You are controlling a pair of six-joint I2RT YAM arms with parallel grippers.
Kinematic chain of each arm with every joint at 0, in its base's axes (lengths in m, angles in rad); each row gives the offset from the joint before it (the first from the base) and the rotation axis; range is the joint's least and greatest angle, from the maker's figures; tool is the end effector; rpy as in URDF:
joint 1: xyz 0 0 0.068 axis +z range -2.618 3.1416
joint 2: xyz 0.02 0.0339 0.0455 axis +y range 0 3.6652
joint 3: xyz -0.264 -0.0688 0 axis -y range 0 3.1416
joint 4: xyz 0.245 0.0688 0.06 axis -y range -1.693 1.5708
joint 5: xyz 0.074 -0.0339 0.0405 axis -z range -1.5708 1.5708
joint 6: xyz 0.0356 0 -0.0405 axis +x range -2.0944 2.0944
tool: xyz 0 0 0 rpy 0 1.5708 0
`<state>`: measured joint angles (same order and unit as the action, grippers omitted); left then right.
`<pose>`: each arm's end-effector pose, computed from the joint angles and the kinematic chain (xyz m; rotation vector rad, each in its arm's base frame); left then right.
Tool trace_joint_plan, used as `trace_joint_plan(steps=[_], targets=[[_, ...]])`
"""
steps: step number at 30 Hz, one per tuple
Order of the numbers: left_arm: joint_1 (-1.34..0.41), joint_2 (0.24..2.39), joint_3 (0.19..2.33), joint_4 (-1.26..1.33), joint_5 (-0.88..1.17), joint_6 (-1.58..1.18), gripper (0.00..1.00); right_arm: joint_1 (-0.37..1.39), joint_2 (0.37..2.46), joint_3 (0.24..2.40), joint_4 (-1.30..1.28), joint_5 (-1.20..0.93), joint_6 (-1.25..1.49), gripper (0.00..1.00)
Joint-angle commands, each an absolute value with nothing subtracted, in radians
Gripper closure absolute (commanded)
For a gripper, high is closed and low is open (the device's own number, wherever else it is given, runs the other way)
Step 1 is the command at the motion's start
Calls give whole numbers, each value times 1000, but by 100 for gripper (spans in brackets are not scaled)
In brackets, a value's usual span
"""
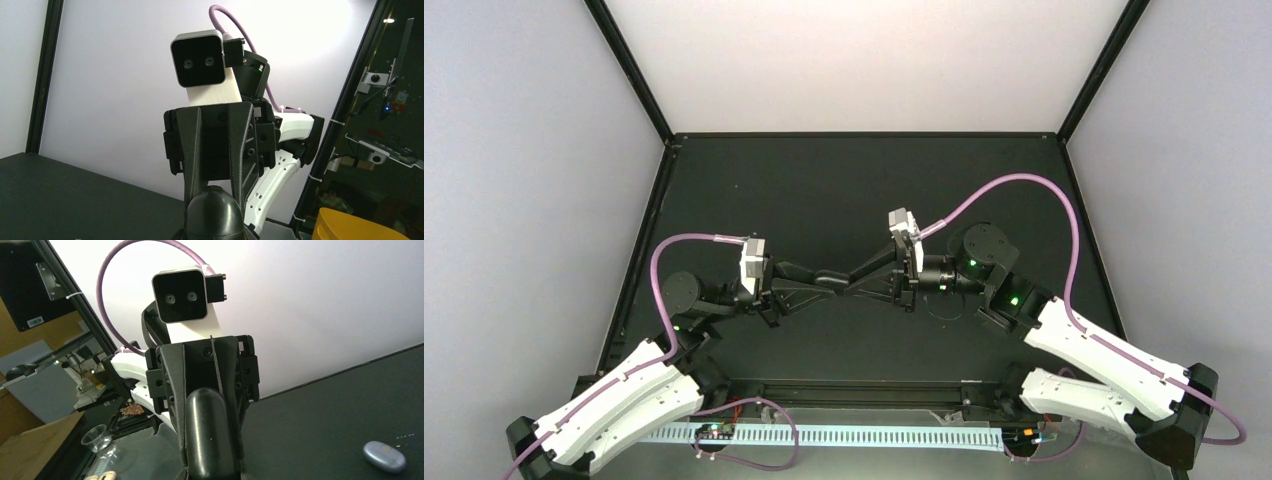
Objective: Insert the wireless bluetooth earbuds into the charging case
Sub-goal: Pick up the charging case at the center of the board, then open the charging case.
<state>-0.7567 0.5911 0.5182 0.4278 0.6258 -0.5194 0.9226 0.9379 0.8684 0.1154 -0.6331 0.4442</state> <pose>0.0918 -0.1154 0.3384 0.7549 1.2207 -1.4522 0.1130 0.1841 0.3739 -0.9479 1.4803 1.5215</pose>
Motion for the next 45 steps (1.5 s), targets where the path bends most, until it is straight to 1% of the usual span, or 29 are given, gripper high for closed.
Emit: trace_joint_plan(steps=[1,5,9,11,14,17,19,22,25,28,31,35,39,45], targets=[[-753,603,529,453,620,-515,80,923,937,897,122,-642,428,82],[-754,615,537,440,620,-515,71,930,940,905,100,-636,406,87],[-753,629,548,423,621,-517,65,934,934,910,77,-614,381,89],[-753,634,549,423,625,-518,66,934,930,908,66,-603,370,89],[-753,638,549,424,630,-520,69,936,926,908,56,-594,355,90],[-753,641,549,428,634,-519,75,936,924,909,38,-584,337,89],[-753,640,549,428,636,-515,80,936,919,912,17,-571,325,81],[-754,635,549,423,636,-500,89,936,897,911,1,-529,311,63],[-754,630,552,413,634,-472,97,936,882,922,-25,-491,291,50],[-753,630,562,395,641,-439,98,936,885,952,-82,-464,254,42],[-754,640,585,353,671,-400,98,936,894,974,-133,-453,224,36],[-753,660,619,304,716,-370,98,938,912,991,-168,-460,204,32],[-753,664,625,301,736,-370,98,939,920,986,-163,-474,205,24],[-755,665,626,305,762,-371,98,942,930,984,-170,-415,216,23]])
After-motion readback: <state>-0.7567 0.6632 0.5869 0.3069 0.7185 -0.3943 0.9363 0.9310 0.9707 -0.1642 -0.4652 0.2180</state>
